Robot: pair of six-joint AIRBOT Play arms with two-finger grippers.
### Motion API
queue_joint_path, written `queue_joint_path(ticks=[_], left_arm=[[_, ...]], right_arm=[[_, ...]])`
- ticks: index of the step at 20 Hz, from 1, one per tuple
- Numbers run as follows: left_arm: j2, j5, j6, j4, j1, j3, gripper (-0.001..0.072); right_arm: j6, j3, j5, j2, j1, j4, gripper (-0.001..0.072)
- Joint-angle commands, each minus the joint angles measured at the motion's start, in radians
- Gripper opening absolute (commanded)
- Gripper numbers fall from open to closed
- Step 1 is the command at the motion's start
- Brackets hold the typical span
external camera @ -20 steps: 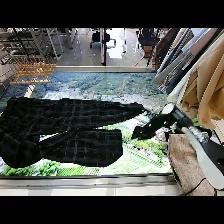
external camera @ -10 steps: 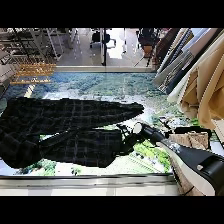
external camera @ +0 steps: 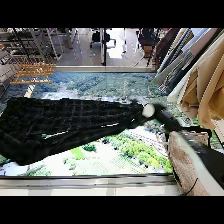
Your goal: Fold the clothes and pants, and hang the long-sleeved shirts on hangers.
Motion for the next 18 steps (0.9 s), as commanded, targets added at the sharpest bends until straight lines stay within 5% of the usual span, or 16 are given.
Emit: queue_joint_path(ticks=[1,4,14,15,16,17,18], left_arm=[[0.000,-0.011,0.000,0.002,-0.002,-0.005,0.0591],[0.000,-0.012,0.000,0.003,-0.017,-0.042,0.0591],[-0.027,0.113,-0.001,-0.002,-0.112,-0.109,0.0565],[-0.038,0.119,-0.004,-0.002,-0.126,-0.109,0.0424],[-0.050,0.117,-0.004,-0.002,-0.139,-0.109,0.0180],[-0.055,0.110,-0.003,-0.002,-0.150,-0.109,0.0014],[-0.054,0.106,-0.004,-0.011,-0.155,-0.105,0.0014]], right_arm=[[0.045,0.096,0.185,0.129,-0.149,-0.249,0.0011],[-0.042,0.090,0.252,0.137,-0.221,-0.154,0.0012],[-0.048,0.083,0.245,0.124,-0.224,-0.164,0.0013],[-0.048,0.083,0.245,0.124,-0.224,-0.164,0.0013],[-0.048,0.083,0.245,0.124,-0.224,-0.165,0.0013],[-0.048,0.083,0.245,0.124,-0.224,-0.165,0.0013],[-0.048,0.083,0.244,0.124,-0.225,-0.167,0.0013]])
